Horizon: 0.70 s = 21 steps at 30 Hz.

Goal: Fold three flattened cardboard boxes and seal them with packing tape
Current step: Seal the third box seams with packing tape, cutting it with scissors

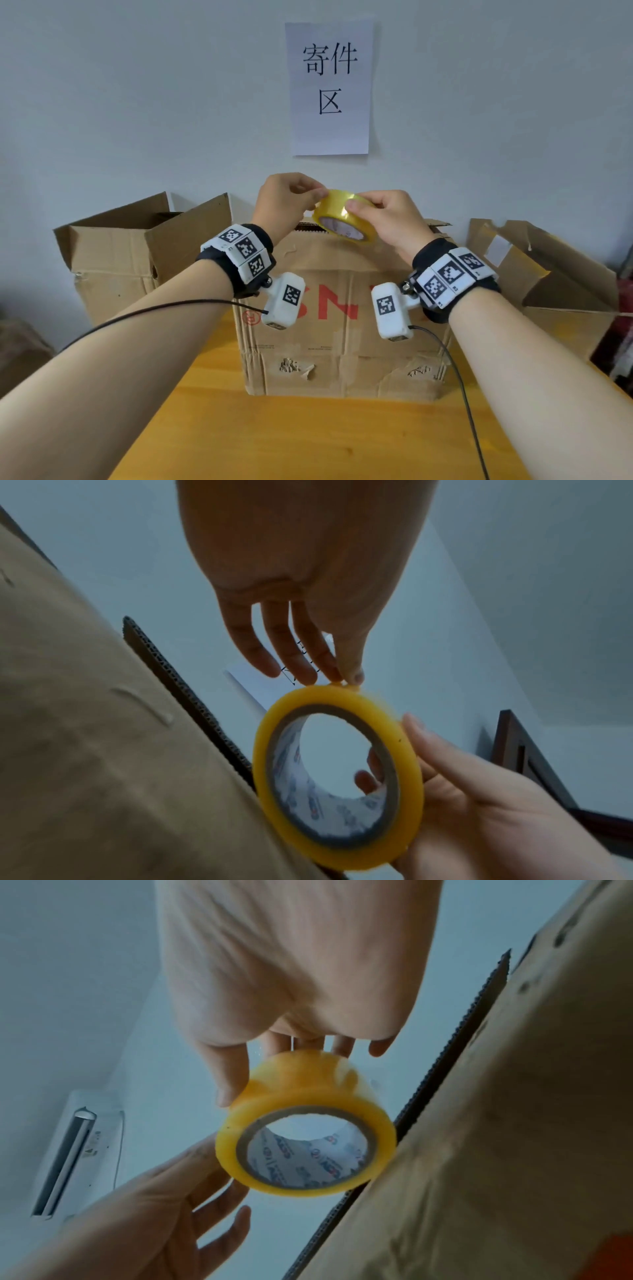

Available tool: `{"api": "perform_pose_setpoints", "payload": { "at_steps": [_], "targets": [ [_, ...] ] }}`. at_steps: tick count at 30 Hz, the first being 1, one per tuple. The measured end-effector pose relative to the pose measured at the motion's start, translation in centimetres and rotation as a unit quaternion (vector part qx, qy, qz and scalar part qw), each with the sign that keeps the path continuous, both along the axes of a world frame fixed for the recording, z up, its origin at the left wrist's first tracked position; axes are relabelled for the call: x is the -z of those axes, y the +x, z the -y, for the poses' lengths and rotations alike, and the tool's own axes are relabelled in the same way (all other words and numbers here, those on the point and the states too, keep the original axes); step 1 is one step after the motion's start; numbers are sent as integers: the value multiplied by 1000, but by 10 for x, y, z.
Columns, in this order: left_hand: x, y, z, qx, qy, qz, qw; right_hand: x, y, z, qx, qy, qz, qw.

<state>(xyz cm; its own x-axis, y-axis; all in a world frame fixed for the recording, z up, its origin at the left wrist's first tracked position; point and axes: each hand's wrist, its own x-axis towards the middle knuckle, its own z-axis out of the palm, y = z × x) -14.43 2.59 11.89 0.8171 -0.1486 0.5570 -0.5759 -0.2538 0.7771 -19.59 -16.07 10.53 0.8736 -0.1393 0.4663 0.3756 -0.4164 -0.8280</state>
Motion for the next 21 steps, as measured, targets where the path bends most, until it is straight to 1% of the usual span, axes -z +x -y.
{"api": "perform_pose_setpoints", "payload": {
  "at_steps": [3, 6, 9, 16, 21],
  "targets": [
    [-2, -7, -1, 13, -10, -33, 999, -5, -4, 0, 6, -1, 6, 1000],
    [0, -9, -2, 6, 4, -30, 1000, -3, -6, 1, 13, -4, -4, 1000],
    [3, -8, -1, 15, 17, -9, 1000, -1, -9, 1, 8, 22, -11, 1000],
    [12, -6, 1, 29, 78, 60, 995, 2, -9, 0, -12, 75, -43, 996],
    [13, -7, 1, 49, 90, 78, 992, -3, -10, 0, -22, 110, -65, 992]
  ]
}}
